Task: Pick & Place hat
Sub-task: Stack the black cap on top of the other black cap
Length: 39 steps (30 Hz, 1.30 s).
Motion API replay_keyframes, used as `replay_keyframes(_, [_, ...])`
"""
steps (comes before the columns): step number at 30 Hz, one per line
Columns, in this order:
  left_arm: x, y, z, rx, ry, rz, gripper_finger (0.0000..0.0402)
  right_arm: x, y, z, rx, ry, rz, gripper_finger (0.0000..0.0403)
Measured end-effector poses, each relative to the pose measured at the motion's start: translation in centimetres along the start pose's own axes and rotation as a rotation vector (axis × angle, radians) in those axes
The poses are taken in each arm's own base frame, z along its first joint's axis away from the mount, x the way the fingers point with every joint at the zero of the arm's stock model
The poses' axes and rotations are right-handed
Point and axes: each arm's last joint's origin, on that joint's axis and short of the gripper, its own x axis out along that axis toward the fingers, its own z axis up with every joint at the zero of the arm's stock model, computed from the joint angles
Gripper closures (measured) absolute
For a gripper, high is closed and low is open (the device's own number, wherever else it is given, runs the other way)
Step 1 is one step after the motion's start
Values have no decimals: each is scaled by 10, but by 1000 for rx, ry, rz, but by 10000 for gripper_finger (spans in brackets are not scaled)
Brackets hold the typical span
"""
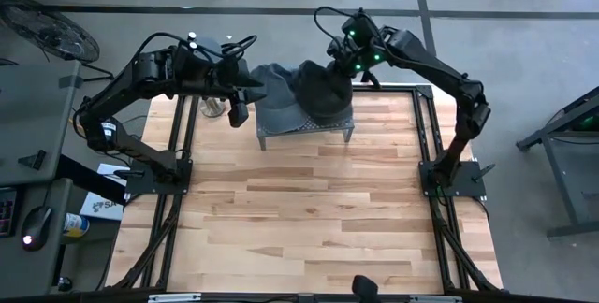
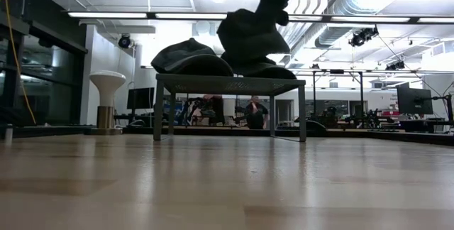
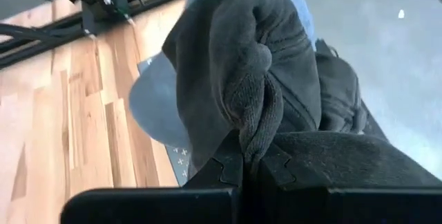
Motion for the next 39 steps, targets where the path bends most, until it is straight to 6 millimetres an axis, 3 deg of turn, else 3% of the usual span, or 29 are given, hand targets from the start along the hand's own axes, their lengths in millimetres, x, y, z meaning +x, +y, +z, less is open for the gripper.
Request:
replay_keyframes(26, [0, 0, 1, 2, -5, 0, 257, 47, -17, -12, 66, 166, -115, 401])
replay_keyframes(31, [0, 0, 1, 2, -5, 1, 257, 57, -16, -14, 56, 190, -120, 373])
replay_keyframes(39, [0, 0, 1, 1, -5, 1, 257, 59, -16, -14, 35, 200, -145, 307])
